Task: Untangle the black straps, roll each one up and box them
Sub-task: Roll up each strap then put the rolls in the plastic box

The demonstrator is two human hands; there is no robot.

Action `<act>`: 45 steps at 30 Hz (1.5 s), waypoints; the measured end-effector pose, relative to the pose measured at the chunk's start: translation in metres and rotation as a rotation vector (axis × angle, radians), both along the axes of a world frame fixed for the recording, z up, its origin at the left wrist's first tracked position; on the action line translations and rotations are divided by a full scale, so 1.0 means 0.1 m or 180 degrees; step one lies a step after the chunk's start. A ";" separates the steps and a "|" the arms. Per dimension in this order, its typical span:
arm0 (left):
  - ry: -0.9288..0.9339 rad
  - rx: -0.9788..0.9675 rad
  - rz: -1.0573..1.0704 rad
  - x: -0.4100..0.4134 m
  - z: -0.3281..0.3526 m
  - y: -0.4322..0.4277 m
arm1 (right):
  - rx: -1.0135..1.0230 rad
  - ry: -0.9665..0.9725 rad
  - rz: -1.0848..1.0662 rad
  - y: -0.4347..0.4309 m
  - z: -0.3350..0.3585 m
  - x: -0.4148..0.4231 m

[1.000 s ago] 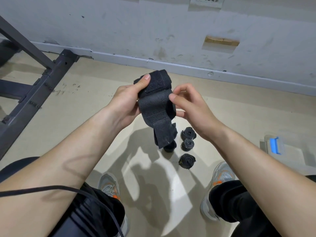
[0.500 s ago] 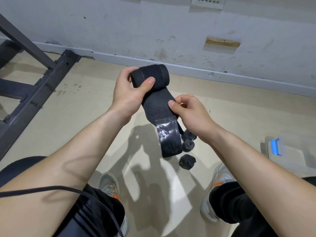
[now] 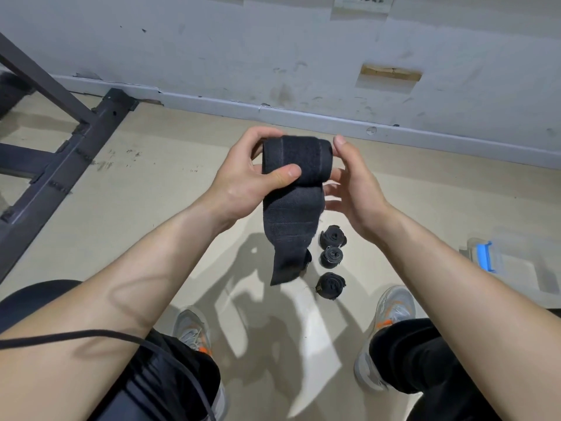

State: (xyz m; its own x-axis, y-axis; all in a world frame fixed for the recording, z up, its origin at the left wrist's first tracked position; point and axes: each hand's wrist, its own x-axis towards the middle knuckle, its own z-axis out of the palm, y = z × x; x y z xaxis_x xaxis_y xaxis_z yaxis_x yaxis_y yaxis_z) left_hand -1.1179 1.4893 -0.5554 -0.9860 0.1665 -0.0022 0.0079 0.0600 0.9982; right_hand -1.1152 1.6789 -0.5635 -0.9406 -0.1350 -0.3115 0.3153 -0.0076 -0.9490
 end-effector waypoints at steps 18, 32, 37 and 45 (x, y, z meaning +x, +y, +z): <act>-0.1130 0.1364 0.0557 0.23 -0.15 0.37 | -0.0346 -0.0107 -0.0564 -0.33 -0.04 0.19; -0.0673 0.0283 0.0458 0.34 -0.23 0.32 | 0.0728 -0.0121 -0.0028 -0.23 -0.06 0.29; -0.0704 -0.0058 0.0372 0.33 -0.25 0.32 | 0.1099 0.0060 0.0112 -0.14 0.01 0.27; -0.0703 0.0542 0.0824 0.11 -0.14 0.25 | 0.0106 0.0002 -0.0053 -0.18 -0.05 0.29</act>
